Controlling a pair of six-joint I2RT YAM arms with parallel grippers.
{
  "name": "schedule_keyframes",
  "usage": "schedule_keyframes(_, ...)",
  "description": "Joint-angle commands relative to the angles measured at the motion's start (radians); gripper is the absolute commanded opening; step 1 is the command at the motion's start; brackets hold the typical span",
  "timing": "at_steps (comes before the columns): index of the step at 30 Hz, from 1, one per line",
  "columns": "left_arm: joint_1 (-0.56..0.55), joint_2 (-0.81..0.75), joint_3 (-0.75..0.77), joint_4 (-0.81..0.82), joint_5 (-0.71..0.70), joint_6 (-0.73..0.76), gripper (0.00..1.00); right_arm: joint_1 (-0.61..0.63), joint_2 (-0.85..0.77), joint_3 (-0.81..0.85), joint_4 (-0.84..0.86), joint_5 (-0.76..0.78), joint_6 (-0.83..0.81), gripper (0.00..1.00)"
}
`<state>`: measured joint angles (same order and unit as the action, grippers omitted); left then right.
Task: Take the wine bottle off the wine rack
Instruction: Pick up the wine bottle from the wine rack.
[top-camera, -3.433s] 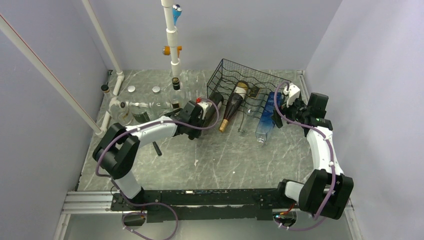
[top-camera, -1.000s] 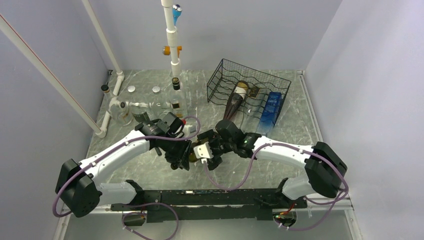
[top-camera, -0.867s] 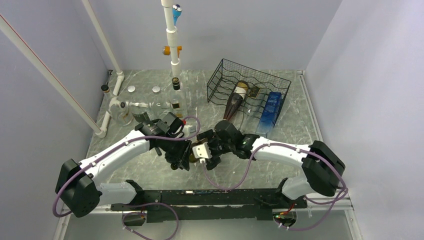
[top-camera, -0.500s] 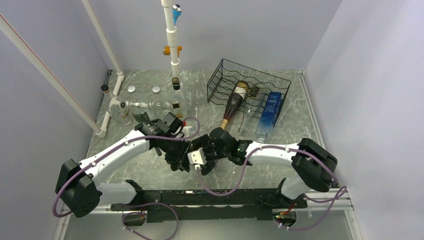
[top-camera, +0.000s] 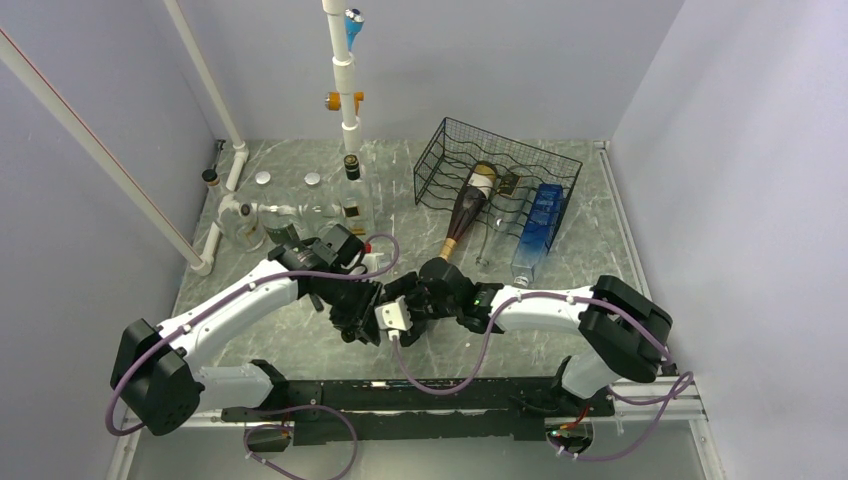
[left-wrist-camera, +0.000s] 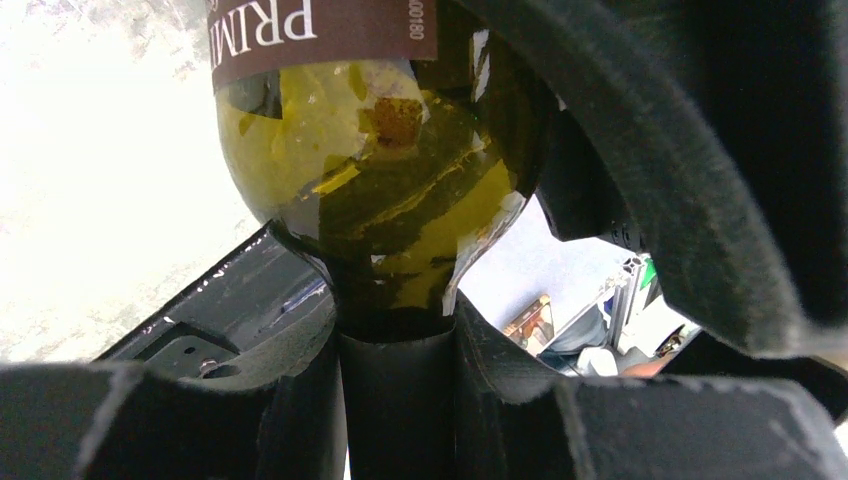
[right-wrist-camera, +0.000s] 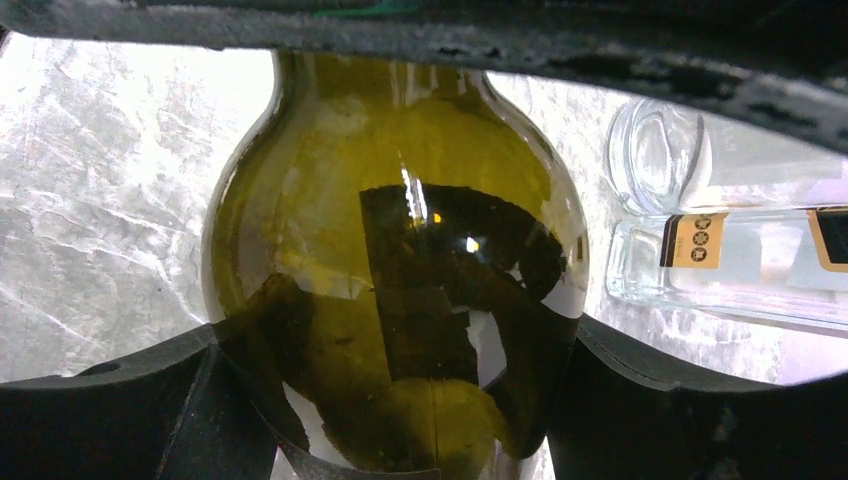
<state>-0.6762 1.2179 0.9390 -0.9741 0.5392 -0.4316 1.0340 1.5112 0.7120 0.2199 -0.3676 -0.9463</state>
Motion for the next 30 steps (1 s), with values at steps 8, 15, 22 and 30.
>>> schedule_keyframes(8, 0.046, -0.078, 0.017, 0.093, 0.075, 0.011, 0.48, -0.007, 0.011, 0.053, -0.07, -0.083, 0.068, 0.18)
schedule_keyframes(15, 0.076, -0.102, 0.015, 0.067, 0.079, 0.032, 0.67, -0.03, 0.012, 0.064, -0.089, -0.125, 0.097, 0.12)
schedule_keyframes(22, 0.11, -0.14, 0.017, 0.041, 0.053, 0.054, 0.74, -0.059, 0.007, 0.074, -0.108, -0.185, 0.128, 0.1)
schedule_keyframes(30, 0.138, -0.217, 0.028, 0.082, -0.082, 0.031, 0.76, -0.117, -0.003, 0.088, -0.12, -0.28, 0.195, 0.07)
